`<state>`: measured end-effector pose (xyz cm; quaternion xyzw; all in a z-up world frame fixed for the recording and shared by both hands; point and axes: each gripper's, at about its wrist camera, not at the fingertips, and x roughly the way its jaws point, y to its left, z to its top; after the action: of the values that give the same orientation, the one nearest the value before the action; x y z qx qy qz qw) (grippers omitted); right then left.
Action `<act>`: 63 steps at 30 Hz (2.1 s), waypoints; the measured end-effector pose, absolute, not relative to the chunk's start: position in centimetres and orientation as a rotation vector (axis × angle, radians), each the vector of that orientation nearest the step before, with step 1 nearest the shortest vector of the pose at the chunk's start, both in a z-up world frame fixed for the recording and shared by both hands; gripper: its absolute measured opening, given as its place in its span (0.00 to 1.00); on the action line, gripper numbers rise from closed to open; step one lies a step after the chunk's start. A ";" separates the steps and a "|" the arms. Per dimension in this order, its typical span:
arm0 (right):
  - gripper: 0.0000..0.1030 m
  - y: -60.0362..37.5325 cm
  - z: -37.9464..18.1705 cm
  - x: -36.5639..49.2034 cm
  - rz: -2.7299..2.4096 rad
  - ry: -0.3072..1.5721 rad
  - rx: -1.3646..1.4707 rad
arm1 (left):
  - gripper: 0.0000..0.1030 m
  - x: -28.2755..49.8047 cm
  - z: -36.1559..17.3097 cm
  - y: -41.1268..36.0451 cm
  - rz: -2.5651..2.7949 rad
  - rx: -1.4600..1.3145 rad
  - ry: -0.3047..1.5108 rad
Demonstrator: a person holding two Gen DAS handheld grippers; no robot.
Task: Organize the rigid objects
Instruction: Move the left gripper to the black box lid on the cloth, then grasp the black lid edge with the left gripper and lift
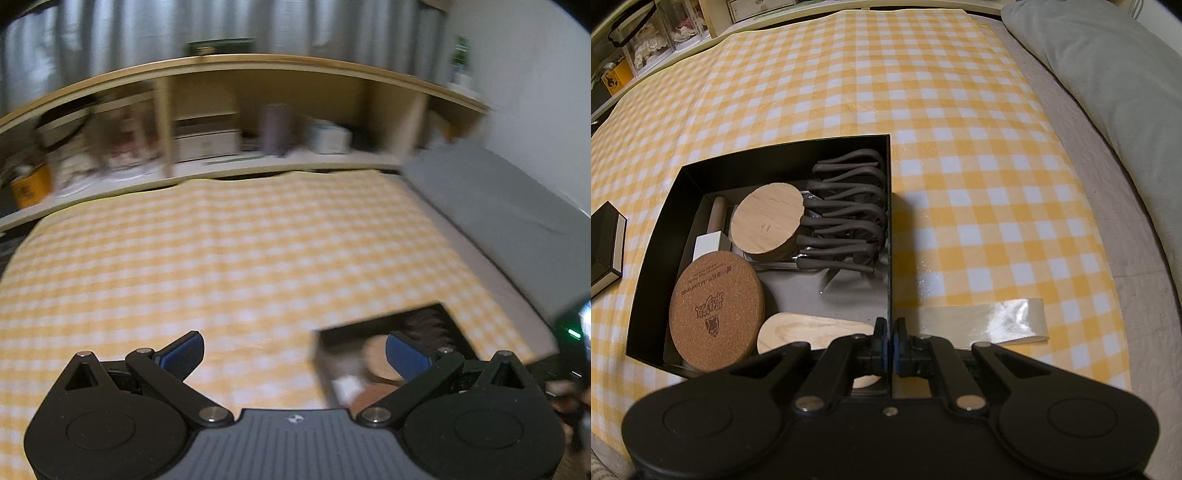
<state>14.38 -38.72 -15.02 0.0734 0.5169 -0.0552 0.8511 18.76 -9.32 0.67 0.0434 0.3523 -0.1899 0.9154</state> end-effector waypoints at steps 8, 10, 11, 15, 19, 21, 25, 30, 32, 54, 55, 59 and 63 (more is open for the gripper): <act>0.04 -38.7 -15.0 14.4 -0.117 1.088 0.155 | 1.00 24.6 -2.6 -1.2 -0.272 0.043 0.757; 0.04 -38.7 -15.0 14.4 -0.117 1.089 0.153 | 1.00 26.1 -4.0 0.5 -0.278 0.005 0.782; 0.04 -38.7 -15.1 14.4 -0.118 1.089 0.151 | 1.00 26.9 -4.7 1.4 -0.275 -0.019 0.803; 0.04 -38.7 -15.0 14.4 -0.118 1.089 0.154 | 1.00 29.4 -7.3 4.2 -0.265 -0.110 0.876; 0.04 -38.6 -15.0 14.4 -0.118 1.089 0.152 | 1.00 30.7 -9.9 5.6 -0.285 -0.173 0.950; 0.04 -38.7 -15.0 14.4 -0.118 1.089 0.154 | 1.00 30.9 -10.9 5.9 -0.292 -0.193 1.014; 0.04 -38.7 -15.0 14.5 -0.116 1.089 0.158 | 1.00 30.1 -11.0 6.2 -0.405 -0.208 1.079; 0.04 -38.7 -15.0 14.5 -0.116 1.089 0.155 | 1.00 27.3 -10.9 5.5 -0.536 -0.173 1.163; 0.04 -38.7 -15.0 14.5 -0.116 1.090 0.158 | 1.00 26.2 -10.9 4.6 -0.552 -0.117 1.180; 0.04 -38.6 -15.0 14.4 -0.117 1.090 0.154 | 1.00 24.0 -13.9 -2.0 -0.358 0.227 1.215; 0.04 -38.7 -15.0 14.4 -0.118 1.090 0.153 | 0.98 24.1 -14.1 -2.2 -0.347 0.233 1.218; 0.04 -38.6 -15.0 14.4 -0.118 1.090 0.154 | 0.96 24.3 -14.4 -2.5 -0.326 0.230 1.214; 0.04 -38.7 -15.1 14.4 -0.117 1.090 0.154 | 0.96 24.4 -14.2 -2.7 -0.295 0.176 1.201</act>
<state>14.42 -38.65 -15.06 0.0731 0.5177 -0.0557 0.8506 24.38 -2.74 -14.22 0.0824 0.5620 -0.1382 0.8113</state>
